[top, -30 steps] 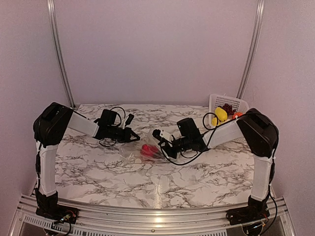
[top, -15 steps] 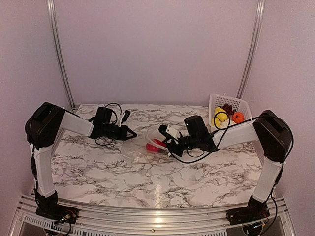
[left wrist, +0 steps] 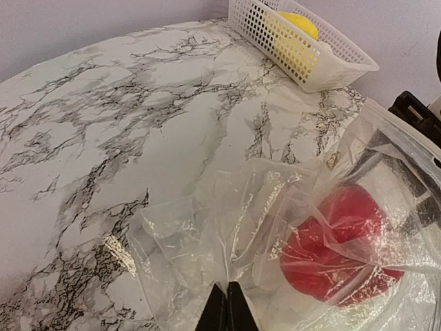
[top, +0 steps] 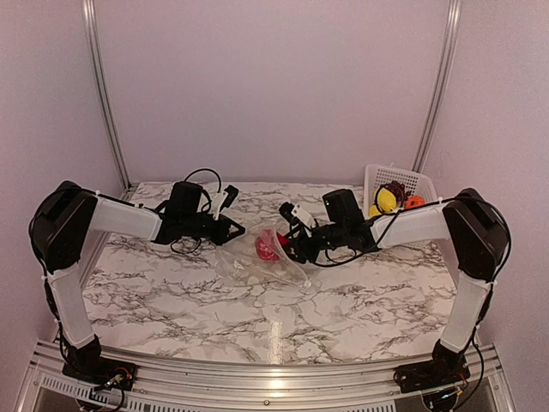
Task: Open the zip-top bag and remove the fake food
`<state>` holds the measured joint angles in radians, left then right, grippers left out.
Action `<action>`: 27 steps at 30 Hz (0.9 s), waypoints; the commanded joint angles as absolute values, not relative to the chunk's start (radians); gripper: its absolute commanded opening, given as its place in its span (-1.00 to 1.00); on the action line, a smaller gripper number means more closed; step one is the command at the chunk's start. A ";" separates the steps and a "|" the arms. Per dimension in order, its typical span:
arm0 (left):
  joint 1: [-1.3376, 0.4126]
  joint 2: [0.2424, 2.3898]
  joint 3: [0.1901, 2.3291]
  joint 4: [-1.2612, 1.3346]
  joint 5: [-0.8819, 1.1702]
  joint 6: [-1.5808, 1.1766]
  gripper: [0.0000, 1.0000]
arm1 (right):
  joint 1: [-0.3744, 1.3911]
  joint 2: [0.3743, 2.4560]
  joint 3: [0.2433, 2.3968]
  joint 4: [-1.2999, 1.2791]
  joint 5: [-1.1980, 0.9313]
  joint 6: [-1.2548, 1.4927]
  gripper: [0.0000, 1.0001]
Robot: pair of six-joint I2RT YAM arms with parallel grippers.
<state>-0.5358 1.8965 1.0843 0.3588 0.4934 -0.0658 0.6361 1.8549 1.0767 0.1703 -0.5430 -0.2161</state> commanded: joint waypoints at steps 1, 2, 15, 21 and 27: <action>-0.524 1.892 1.094 0.295 0.383 -0.037 -1.00 | 0.633 1.829 1.090 0.131 -0.610 -0.193 -0.24; -0.520 1.893 1.092 0.295 0.361 -0.043 -1.00 | 0.632 1.816 1.082 0.125 -0.613 -0.193 -0.24; -0.434 1.876 1.042 0.348 0.307 -0.094 -1.00 | 0.547 1.637 0.930 0.171 -0.667 -0.107 -0.27; -0.429 1.880 1.041 0.357 0.326 -0.095 -1.00 | 0.504 1.601 0.908 0.196 -0.679 -0.081 -0.28; -0.428 1.882 1.040 0.365 0.336 -0.101 -1.00 | 0.424 1.561 0.869 0.290 -0.742 -0.008 -0.28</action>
<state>-0.4290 1.8965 1.0496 0.3439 0.3222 -0.0910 0.4843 1.6100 0.8948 0.1955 -0.6807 -0.0765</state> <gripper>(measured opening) 0.006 0.513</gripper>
